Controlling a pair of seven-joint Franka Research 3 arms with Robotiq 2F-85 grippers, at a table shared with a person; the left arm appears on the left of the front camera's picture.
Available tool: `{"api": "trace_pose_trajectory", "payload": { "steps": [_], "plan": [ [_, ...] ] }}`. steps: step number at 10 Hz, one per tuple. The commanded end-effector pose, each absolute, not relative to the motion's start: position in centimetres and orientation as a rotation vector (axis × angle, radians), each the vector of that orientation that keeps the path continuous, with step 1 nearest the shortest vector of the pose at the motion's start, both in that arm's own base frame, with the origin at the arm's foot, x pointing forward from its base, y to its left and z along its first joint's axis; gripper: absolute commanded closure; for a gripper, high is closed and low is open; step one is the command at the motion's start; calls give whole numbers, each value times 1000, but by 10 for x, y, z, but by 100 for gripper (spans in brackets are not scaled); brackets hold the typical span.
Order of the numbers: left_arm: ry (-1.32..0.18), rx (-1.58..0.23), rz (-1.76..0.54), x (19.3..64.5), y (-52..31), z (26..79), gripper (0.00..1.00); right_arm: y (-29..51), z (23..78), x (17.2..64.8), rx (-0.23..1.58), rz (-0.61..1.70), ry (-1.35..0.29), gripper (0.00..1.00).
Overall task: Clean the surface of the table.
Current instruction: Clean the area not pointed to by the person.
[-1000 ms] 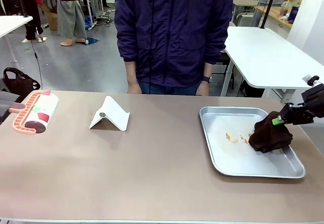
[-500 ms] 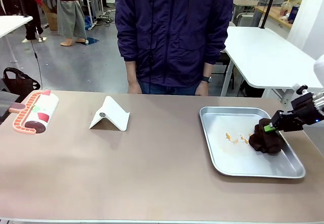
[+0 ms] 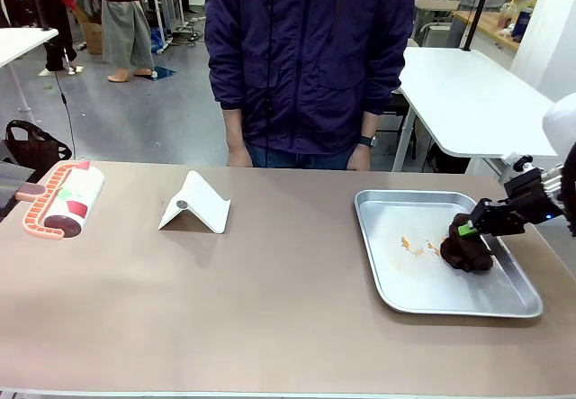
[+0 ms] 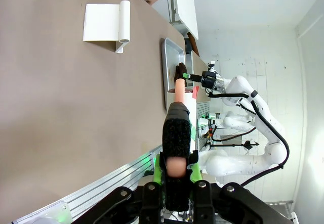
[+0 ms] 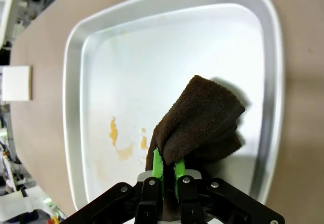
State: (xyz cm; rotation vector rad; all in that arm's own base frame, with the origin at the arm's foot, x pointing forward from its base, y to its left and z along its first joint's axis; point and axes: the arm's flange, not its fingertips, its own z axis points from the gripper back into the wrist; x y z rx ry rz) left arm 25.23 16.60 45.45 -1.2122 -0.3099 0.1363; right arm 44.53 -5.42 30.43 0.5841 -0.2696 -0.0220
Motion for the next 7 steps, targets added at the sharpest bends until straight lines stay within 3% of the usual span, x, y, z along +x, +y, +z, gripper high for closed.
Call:
{"api": "trace_pose_trajectory", "payload": {
  "steps": [1,7],
  "plan": [
    [-319,-1221,134,253,165,456,78,-32,286,452,628,43,-267,100],
    [-319,-1221,134,253,165,456,78,47,263,447,719,176,-134,100]
  ]
}}
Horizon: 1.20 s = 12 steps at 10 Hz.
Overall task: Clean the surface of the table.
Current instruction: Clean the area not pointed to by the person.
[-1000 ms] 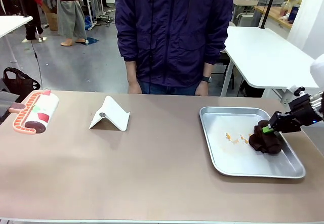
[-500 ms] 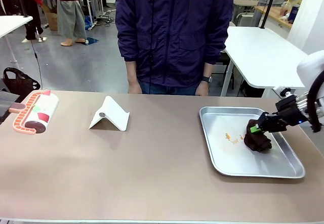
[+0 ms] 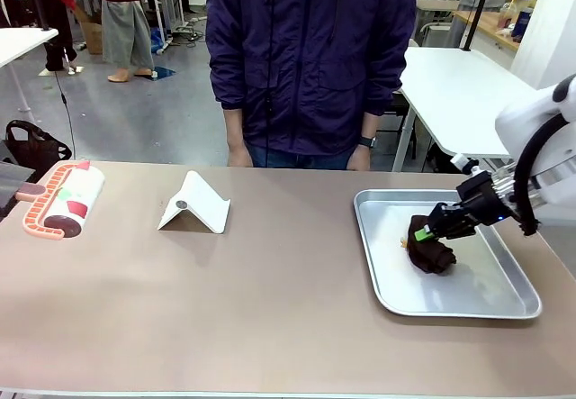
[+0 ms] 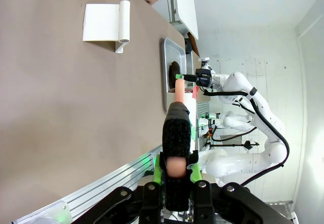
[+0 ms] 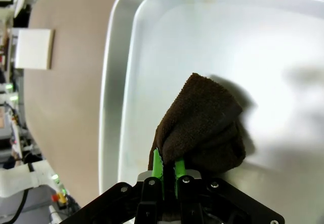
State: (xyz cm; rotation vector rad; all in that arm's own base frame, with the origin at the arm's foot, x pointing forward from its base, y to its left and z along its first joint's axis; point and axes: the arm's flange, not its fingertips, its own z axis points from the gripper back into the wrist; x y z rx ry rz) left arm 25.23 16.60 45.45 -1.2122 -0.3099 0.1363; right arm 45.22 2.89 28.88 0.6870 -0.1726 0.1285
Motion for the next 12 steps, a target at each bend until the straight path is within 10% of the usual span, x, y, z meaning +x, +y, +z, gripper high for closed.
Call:
{"api": "trace_pose_trajectory", "payload": {
  "steps": [1,12],
  "plan": [
    [-319,-1221,134,253,165,456,78,56,259,445,714,198,-111,100],
    [-319,-1221,134,253,165,456,78,12,253,456,549,36,-182,100]
  ]
}}
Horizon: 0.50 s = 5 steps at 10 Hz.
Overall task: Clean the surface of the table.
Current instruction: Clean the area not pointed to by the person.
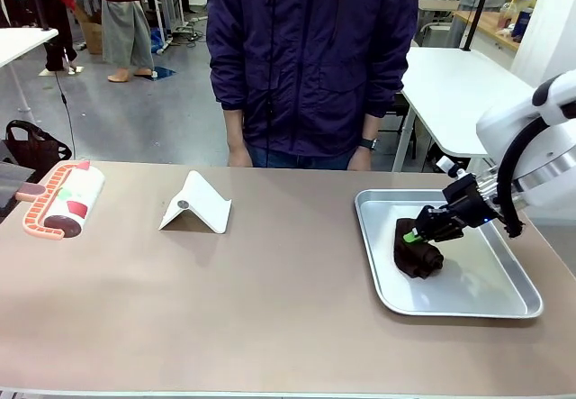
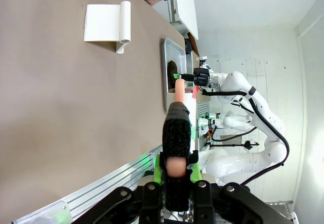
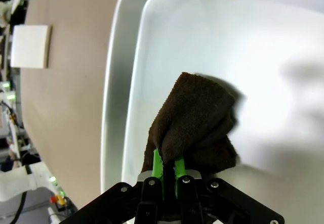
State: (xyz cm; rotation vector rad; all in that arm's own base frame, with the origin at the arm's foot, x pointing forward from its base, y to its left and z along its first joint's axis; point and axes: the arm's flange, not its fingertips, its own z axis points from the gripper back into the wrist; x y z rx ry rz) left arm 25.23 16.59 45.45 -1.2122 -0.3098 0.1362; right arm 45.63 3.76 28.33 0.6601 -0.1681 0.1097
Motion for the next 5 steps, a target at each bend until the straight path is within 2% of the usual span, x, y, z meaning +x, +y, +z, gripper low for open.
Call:
{"api": "trace_pose_trajectory", "payload": {
  "steps": [1,5],
  "plan": [
    [-319,-1221,134,253,165,456,78,2,254,455,549,10,-183,100],
    [-319,-1221,134,253,165,456,78,-51,259,447,545,-131,-228,100]
  ]
}}
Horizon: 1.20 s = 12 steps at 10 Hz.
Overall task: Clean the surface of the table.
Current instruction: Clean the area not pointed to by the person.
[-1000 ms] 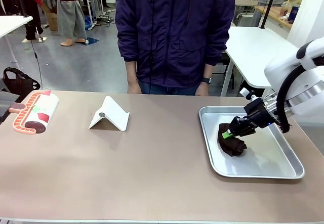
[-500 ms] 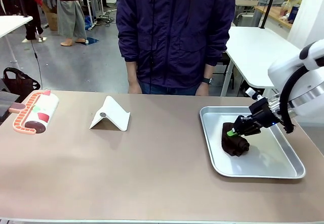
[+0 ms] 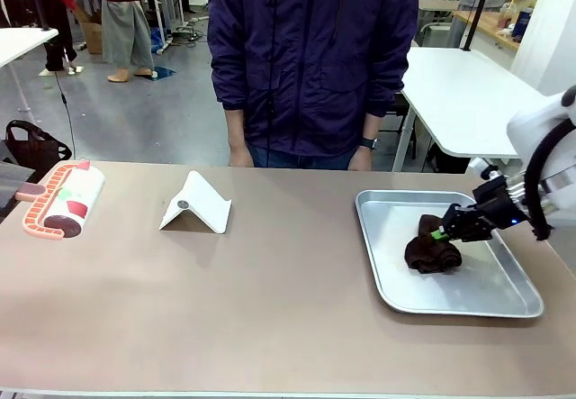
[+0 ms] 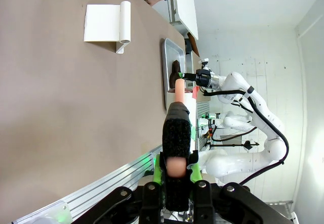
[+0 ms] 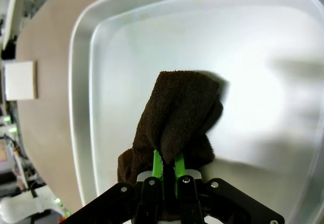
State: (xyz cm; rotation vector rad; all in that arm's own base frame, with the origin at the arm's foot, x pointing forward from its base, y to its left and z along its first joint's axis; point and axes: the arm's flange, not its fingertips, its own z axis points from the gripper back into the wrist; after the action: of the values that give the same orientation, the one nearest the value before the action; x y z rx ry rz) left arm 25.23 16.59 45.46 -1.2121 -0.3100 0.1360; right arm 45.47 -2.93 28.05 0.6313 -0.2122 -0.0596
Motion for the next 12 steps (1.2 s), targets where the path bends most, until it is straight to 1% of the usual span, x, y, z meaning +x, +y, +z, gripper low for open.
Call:
{"api": "trace_pose_trajectory", "payload": {
  "steps": [1,5,6,9,12],
  "plan": [
    [-319,-1221,134,253,165,456,78,-61,263,442,585,-157,-244,100],
    [-319,-1221,134,253,165,456,78,-76,287,423,970,-255,-316,100],
    [-319,-1221,134,253,165,456,78,-76,298,418,1096,-250,-316,100],
    [-319,-1221,134,253,165,456,78,-83,333,397,1498,-241,-223,100],
    [-319,-1221,134,253,165,456,78,-92,385,356,1746,-129,-156,100]
  ]
}}
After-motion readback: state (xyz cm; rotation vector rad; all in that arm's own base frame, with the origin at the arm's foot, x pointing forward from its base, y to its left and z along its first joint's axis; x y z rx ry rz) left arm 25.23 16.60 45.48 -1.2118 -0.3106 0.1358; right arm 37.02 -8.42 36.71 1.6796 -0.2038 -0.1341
